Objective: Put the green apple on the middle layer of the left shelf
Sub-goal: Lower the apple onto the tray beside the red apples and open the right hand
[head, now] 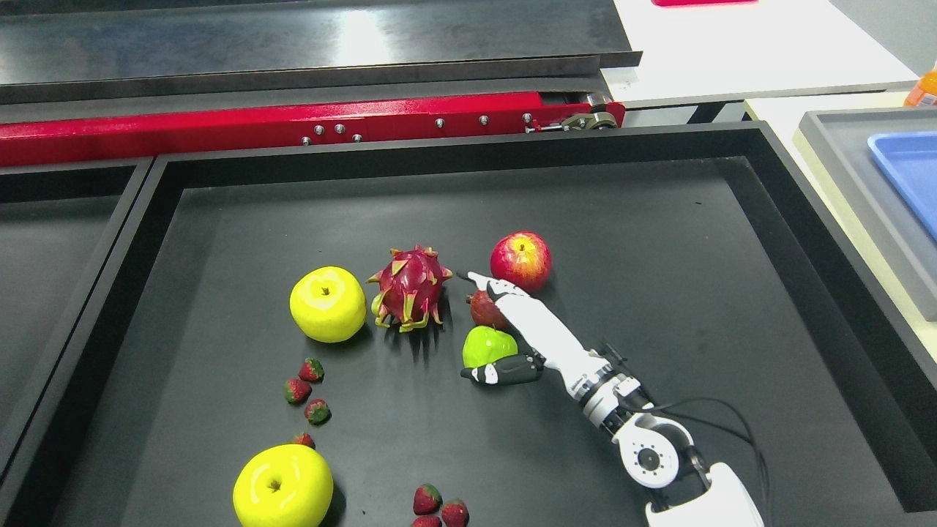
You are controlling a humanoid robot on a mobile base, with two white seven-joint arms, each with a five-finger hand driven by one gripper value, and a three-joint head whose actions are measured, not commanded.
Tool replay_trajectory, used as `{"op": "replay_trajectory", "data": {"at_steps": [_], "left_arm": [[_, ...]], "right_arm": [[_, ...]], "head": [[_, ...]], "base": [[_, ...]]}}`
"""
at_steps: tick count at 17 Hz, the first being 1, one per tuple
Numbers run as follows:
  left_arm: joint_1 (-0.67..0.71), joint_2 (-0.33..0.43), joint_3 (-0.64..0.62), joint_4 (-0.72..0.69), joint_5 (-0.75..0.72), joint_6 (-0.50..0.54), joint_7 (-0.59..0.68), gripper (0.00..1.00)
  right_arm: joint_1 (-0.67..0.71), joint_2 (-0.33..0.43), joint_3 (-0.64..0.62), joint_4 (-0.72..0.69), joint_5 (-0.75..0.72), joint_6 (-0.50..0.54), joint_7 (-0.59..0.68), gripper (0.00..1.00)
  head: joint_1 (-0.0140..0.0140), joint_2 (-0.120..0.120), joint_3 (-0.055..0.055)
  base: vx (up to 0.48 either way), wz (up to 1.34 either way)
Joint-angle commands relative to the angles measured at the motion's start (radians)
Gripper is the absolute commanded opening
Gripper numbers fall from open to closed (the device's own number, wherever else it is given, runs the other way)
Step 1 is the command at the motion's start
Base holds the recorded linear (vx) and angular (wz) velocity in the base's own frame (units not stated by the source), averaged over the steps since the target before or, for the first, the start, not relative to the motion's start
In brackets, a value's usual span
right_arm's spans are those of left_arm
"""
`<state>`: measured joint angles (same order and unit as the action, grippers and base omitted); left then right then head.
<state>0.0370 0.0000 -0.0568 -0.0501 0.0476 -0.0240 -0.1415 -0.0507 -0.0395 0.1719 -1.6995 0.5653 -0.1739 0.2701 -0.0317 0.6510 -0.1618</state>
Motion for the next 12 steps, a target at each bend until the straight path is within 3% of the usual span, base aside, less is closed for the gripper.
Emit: {"op": "replay_trajectory", "data": {"at_steps": [1,4,6,12], "left_arm": [[0.000,0.018,0.000,-0.001,0.000,-0.002,0.000,1.00],[0.000,0.018,0.000,-0.001,0.000,-0.001,0.000,1.00],[0.000,0.018,0.000,-0.001,0.000,-0.001,0.000,1.00],[0.000,0.018,0.000,-0.001,0.000,-0.001,0.000,1.00]], "right_arm": [[0.153,0.022,-0.178,0.069,-0.197,-0.053,-0.162,1.00],[0.208,0.022,-0.186,0.098,-0.461,-0.085,-0.337,1.00],[0.245,0.022,-0.172,0.090,-0.560,-0.088,-0.353,1.00],[0.258,0.022,-0.144,0.075,-0.584,-0.110,-0.354,1.00]], "head": [[0.0000,0.000,0.000],[0.0000,0.000,0.000],[0.0000,0.000,0.000],[0.0000,0.000,0.000]], "base": [[-0.003,-0.02],[-0.002,0.00],[0.000,0.00],[0.000,0.00]]}}
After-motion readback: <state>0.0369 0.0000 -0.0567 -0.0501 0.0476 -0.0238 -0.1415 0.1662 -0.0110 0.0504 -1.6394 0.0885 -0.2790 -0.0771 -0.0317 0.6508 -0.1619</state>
